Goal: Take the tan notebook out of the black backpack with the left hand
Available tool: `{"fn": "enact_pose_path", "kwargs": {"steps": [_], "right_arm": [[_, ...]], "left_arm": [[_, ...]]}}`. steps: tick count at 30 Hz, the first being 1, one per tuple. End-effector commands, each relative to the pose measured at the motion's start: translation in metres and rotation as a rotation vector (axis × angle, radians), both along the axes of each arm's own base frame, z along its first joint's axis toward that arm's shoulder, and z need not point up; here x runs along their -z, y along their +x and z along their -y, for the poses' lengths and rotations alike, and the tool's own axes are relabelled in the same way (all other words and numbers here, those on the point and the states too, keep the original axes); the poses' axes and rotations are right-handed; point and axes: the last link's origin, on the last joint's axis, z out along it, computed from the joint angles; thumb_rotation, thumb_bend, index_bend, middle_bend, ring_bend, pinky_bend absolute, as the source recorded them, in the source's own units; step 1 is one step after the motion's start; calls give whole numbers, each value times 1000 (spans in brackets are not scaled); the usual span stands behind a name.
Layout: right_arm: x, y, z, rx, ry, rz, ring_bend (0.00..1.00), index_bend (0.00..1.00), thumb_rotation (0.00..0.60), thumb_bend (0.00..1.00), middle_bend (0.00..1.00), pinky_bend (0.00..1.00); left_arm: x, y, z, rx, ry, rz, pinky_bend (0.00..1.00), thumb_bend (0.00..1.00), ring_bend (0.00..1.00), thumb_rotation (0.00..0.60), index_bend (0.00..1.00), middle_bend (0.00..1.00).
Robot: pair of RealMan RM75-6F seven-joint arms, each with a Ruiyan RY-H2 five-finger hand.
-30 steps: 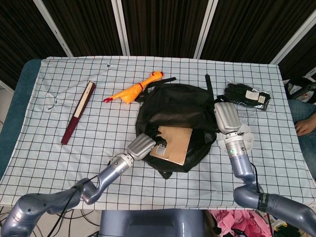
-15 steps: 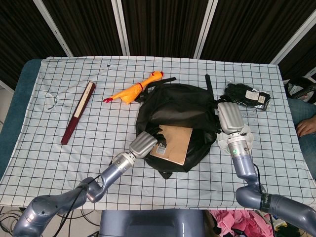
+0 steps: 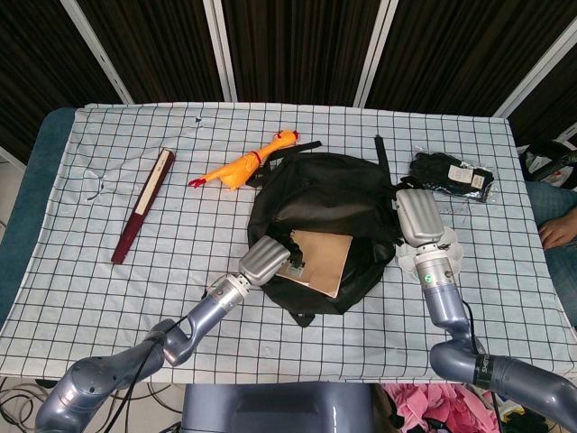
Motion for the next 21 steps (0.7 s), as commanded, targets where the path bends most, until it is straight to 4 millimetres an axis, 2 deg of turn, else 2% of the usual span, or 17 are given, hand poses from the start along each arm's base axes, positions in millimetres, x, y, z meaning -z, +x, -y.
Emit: {"fn": "enact_pose_path", "kwargs": {"steps": [1, 4, 11, 21], "right_arm": [[0, 0, 0, -1, 0, 3, 413, 615, 600, 527, 519, 212], [0, 0, -1, 3, 1, 4, 413, 615, 600, 528, 519, 212], [-4, -3, -1, 12, -6, 3, 413, 616, 600, 530, 519, 212], [-9, -11, 1, 45, -15, -15, 413, 615, 600, 531, 520, 212]], "left_arm": [[-2, 1, -1, -3, 4, 14, 336, 462, 362, 600, 578, 605], [-5, 3, -2, 0, 15, 40, 377, 480, 396, 600, 611, 641], [-11, 2, -4, 6, 18, 51, 393, 483, 402, 600, 618, 647], [-27, -17, 6, -38, -82, 73, 394, 479, 402, 600, 614, 643]]}}
